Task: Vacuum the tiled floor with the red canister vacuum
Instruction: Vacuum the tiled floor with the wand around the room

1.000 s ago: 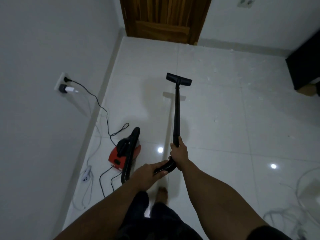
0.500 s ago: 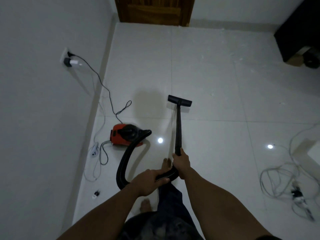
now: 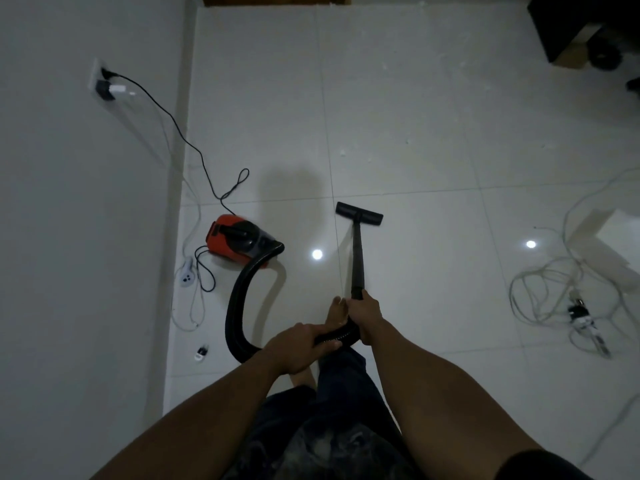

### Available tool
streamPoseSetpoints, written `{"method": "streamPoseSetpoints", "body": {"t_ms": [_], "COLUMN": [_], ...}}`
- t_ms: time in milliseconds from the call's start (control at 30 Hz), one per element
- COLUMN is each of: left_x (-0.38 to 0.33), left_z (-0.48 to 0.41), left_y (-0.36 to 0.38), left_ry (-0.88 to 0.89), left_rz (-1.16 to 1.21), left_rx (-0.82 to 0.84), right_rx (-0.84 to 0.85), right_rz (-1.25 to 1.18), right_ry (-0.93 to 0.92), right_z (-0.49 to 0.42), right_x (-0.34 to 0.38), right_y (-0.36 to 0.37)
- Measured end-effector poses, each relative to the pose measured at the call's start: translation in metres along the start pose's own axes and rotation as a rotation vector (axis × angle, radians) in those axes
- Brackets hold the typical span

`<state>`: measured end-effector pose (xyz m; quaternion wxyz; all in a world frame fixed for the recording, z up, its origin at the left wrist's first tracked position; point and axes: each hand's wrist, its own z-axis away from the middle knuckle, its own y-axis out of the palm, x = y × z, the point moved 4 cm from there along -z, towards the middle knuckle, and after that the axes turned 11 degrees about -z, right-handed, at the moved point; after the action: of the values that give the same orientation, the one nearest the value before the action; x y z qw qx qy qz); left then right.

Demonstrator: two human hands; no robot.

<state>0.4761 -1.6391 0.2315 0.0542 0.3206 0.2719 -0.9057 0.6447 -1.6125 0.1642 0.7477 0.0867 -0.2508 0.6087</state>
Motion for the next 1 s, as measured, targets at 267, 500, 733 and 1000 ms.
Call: {"method": "streamPoseSetpoints", "body": {"t_ms": [267, 500, 733, 1000], "left_x": [-0.030, -0.076, -0.146, -0.190], "left_z": [-0.039, -0.113, -0.182, -0.238], "left_y": [-0.010, -0.033, -0.041, -0.066], "left_ry": [-0.009, -0.025, -0.044, -0.067], "left_rz": [0.028, 0.076, 0.224, 0.275], "left_rx": [0.003, -0.011, -0.039, -0.064], "right_rx": [0.005, 0.012, 0.101, 0.162], "right_rz": [0.069, 0.071, 0.261, 0.315], "right_ry": [-0.002, -0.019, -0.055, -0.047], "right_z": [-0.036, -0.077, -0.129, -0.160], "right_x": [0.025, 0.086, 0.152, 0.210], "right_y": [-0.028, -0.078, -0.141, -0.183]}}
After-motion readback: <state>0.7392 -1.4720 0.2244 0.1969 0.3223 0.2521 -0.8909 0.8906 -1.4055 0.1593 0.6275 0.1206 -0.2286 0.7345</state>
